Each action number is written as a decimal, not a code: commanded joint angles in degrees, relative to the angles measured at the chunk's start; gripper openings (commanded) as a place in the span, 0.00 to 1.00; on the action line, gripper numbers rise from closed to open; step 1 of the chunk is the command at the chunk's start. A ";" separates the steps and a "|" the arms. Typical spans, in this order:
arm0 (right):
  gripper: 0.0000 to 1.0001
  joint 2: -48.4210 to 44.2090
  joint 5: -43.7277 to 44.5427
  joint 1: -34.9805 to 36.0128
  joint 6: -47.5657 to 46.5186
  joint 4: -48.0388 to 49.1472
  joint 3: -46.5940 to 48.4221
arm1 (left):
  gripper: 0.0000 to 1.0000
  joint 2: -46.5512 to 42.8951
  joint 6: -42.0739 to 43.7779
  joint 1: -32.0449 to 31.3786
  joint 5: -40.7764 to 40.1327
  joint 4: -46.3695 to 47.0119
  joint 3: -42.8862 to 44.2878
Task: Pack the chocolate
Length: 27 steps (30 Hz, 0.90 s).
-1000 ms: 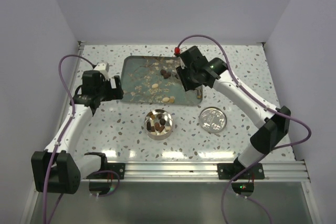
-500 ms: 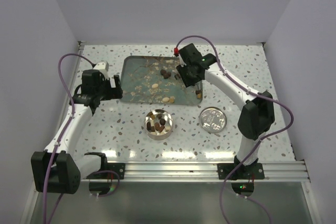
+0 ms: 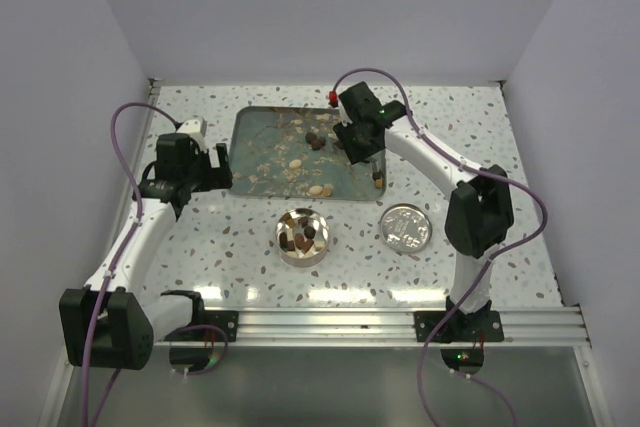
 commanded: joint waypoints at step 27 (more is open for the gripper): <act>0.29 -3.67 -1.06 -0.81 -0.95 -1.52 6.26 | 1.00 1.30 -1.35 0.44 0.00 2.85 0.91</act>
